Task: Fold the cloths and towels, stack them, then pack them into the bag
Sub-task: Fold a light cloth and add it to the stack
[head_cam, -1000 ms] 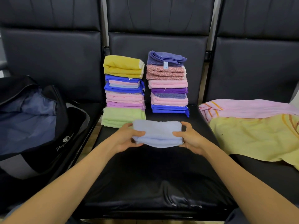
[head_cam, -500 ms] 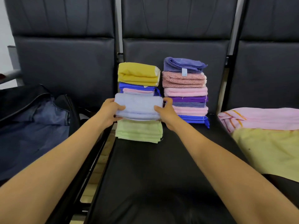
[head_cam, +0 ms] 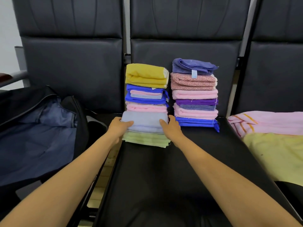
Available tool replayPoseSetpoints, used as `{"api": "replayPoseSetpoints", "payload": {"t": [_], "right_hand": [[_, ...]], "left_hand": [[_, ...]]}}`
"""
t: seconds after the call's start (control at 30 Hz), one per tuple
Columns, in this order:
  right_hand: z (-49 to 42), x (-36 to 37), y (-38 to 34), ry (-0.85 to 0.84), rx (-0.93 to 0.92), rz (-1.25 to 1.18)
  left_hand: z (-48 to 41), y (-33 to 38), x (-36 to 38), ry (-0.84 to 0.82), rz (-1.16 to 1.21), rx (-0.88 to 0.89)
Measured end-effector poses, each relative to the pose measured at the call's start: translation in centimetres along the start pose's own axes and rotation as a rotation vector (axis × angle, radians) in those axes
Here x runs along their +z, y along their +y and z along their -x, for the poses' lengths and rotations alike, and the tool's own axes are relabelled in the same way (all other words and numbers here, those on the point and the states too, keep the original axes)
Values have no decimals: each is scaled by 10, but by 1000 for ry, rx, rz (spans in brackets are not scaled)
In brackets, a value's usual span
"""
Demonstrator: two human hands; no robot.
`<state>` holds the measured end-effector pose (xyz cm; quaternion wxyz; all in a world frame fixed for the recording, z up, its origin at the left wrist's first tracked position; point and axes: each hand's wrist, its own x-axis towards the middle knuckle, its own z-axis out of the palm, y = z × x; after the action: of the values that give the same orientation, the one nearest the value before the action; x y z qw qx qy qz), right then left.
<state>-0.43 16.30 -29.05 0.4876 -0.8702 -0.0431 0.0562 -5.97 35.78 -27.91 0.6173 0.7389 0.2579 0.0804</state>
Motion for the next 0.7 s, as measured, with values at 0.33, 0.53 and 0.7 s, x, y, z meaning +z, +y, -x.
{"api": "replayPoseSetpoints", "payload": {"t": [0.33, 0.53, 0.7], "right_hand": [[48, -72, 4, -15, -34, -5], [70, -149, 31, 157, -4, -89], [83, -224, 86, 364, 56, 11]], "left_hand": [[74, 40, 34, 135, -579, 270], [117, 66, 121, -197, -494, 399], [153, 71, 212, -464, -436, 419]]}}
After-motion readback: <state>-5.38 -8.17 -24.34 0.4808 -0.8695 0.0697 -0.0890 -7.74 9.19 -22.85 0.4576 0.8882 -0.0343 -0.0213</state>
